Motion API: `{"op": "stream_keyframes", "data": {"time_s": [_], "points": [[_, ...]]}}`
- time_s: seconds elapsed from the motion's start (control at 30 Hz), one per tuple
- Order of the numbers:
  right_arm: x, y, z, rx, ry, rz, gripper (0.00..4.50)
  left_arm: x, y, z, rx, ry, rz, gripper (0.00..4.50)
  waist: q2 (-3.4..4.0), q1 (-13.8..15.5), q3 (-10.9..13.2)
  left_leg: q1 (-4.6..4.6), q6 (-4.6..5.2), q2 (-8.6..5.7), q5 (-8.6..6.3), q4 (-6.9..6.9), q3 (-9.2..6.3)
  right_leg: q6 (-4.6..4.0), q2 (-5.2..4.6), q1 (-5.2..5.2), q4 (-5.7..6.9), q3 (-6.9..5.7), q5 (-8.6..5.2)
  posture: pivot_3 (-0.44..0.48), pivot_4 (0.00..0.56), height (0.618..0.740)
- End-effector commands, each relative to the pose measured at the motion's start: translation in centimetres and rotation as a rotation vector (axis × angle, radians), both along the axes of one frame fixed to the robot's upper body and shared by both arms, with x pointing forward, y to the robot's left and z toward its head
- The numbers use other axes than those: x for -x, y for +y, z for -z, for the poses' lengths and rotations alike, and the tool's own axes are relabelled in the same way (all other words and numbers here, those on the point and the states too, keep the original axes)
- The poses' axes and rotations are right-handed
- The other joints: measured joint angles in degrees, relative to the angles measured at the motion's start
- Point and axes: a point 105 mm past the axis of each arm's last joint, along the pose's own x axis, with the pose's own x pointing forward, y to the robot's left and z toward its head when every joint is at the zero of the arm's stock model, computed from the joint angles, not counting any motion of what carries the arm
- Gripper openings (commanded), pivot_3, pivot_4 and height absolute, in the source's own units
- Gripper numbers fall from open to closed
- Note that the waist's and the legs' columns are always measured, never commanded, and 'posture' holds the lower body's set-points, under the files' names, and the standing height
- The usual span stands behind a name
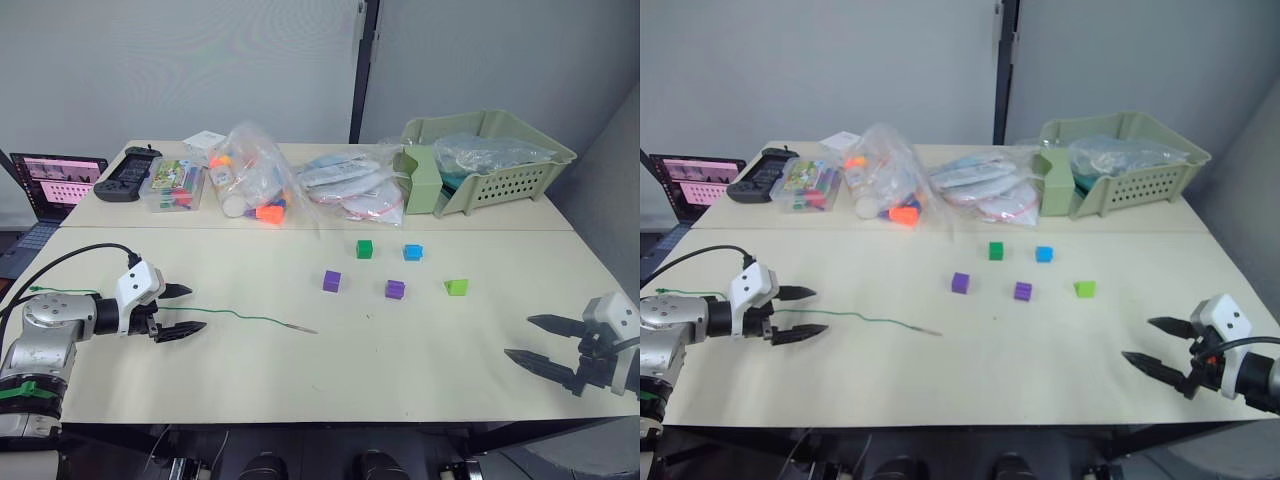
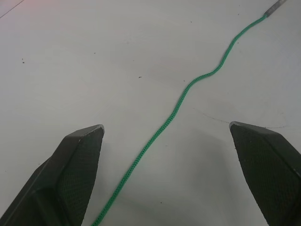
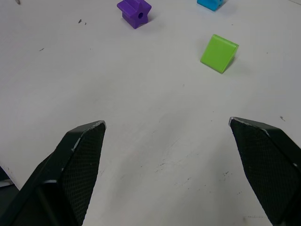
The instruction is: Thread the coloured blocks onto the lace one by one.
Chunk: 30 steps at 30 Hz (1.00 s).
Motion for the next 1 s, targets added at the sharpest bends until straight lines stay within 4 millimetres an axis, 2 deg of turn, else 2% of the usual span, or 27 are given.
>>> {"op": "stream_keyframes", "data": {"time_s": [0.03,0.07,0.17,0.33,0.5,0.6,0.7,0.83,1.0], "points": [[0.2,0.3,-1.6,0.024,-0.051,-0.029,4.43,-0.4,-1.2,-1.6,0.037,-0.026,0.059,4.50,0.00,0.1,0.0,0.00,0.00,0.00,0.00,0.00,0.00,0.00,0.00,0.00,0.00,0.00,0.00,0.000,0.150,0.734],[0.4,1.0,-1.9,0.031,-0.047,-0.057,4.43,-0.4,-2.1,-2.1,0.055,-0.016,0.100,4.50,0.00,0.2,0.0,-0.01,0.00,-0.01,0.00,0.00,0.00,0.00,0.00,0.00,0.00,0.00,0.00,0.000,0.150,0.734],[0.8,4.8,-3.3,0.002,-0.061,-0.159,4.43,-0.3,-5.5,-3.6,0.108,0.009,0.241,4.50,0.00,0.3,0.0,-0.10,0.00,-0.03,0.00,0.13,-0.09,0.04,0.01,0.00,0.04,-0.01,0.00,0.000,0.150,0.734],[1.7,9.9,-4.2,0.005,-0.050,-0.273,4.43,-0.5,-9.8,-4.8,0.105,-0.008,0.392,4.50,0.00,0.0,0.0,-0.19,0.00,-0.02,0.00,0.26,-0.27,0.08,0.09,0.04,0.05,-0.02,0.02,0.000,0.150,0.734],[2.3,13.2,-4.6,0.016,-0.045,-0.340,4.43,-0.5,-13.9,-3.9,0.026,-0.020,0.571,4.50,-0.01,0.0,0.0,-0.41,0.00,0.01,0.00,0.46,-0.51,0.07,0.24,0.03,0.04,0.00,0.02,0.000,0.150,0.734],[2.6,14.6,-4.9,0.036,-0.039,-0.353,4.43,-0.5,-15.8,-2.2,-0.048,-0.011,0.682,4.50,-0.01,0.1,0.0,-0.49,0.00,-0.02,0.00,0.55,-0.58,0.07,0.25,0.04,0.03,0.00,0.02,0.000,0.150,0.734],[2.8,15.7,-5.2,0.039,-0.044,-0.355,4.43,-0.8,-16.6,-1.3,-0.086,-0.012,0.736,4.50,-0.01,0.1,0.0,-0.57,0.01,-0.01,0.00,0.67,-0.65,0.07,0.29,0.04,0.04,-0.02,0.03,0.000,0.150,0.734],[2.7,16.8,-5.4,0.019,-0.044,-0.343,4.43,-1.3,-16.7,-0.2,-0.131,-0.015,0.774,4.50,-0.01,0.0,0.0,-0.82,0.08,0.02,-0.04,0.91,-0.81,0.07,0.35,-0.06,0.06,-0.11,0.03,0.000,0.150,0.734],[0.5,18.8,-5.6,-0.023,-0.080,-0.299,4.43,-2.4,-17.7,0.6,-0.137,0.007,0.794,4.50,-0.03,0.1,0.0,-0.86,0.10,0.00,-0.05,1.01,-0.86,0.10,0.36,-0.05,0.08,-0.12,0.06,0.000,0.150,0.734]]}}
